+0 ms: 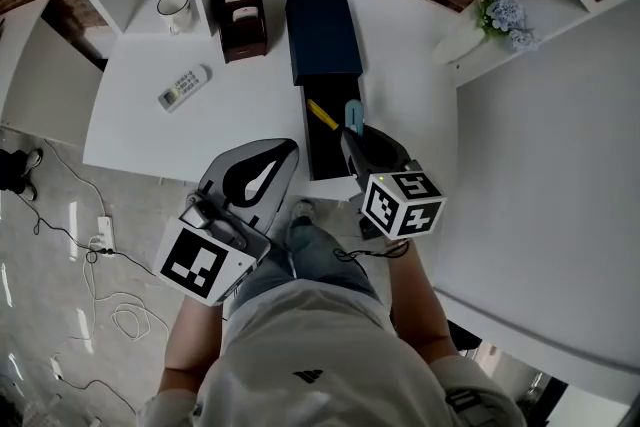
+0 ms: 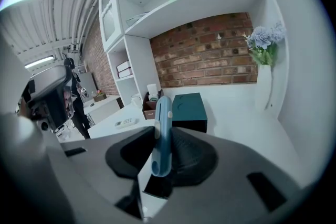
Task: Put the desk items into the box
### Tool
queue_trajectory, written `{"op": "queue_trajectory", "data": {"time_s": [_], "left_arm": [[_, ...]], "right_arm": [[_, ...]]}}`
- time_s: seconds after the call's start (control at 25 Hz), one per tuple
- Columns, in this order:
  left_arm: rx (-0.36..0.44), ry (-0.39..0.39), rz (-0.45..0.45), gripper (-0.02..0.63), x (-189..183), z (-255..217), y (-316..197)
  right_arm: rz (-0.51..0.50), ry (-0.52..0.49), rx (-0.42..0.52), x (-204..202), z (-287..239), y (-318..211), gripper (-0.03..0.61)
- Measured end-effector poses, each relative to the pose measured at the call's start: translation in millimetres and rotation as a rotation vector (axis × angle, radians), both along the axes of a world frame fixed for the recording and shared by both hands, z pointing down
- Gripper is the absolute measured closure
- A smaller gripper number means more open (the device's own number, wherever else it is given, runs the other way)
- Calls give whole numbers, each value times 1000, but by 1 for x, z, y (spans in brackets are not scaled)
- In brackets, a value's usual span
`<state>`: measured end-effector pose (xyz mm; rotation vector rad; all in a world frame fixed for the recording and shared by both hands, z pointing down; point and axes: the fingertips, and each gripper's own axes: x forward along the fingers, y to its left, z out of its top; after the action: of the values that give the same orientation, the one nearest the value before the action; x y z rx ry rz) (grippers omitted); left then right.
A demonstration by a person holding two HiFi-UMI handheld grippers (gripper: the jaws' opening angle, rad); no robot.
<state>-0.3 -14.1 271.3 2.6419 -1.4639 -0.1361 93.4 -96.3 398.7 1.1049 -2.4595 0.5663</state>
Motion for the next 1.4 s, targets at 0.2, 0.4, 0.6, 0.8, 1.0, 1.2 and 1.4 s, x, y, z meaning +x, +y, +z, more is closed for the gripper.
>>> {"op": "queue_trajectory", "data": {"time_s": [0.2, 0.4, 0.6, 0.8, 1.0, 1.2, 1.4], "left_arm": [[-33, -4, 31, 603, 23, 6, -14], [-53, -7, 43, 603, 38, 13, -23], [-78, -5, 49, 603, 45, 20, -30], [-94, -5, 50, 603, 47, 26, -35], [-104, -1, 45, 603, 45, 31, -38], [-109, 2, 33, 603, 42, 35, -39], [-127, 3, 27, 603, 39, 38, -39]], "right_arm": [[4, 9, -35, 17, 15, -5, 468], [2, 23, -72, 30, 33, -9, 468], [-10, 42, -110, 34, 50, -9, 468], [-26, 62, -147, 34, 66, -6, 468], [-50, 91, -180, 32, 81, -4, 468], [-91, 132, -214, 28, 95, -3, 468], [-130, 174, -248, 25, 106, -1, 468]]}}
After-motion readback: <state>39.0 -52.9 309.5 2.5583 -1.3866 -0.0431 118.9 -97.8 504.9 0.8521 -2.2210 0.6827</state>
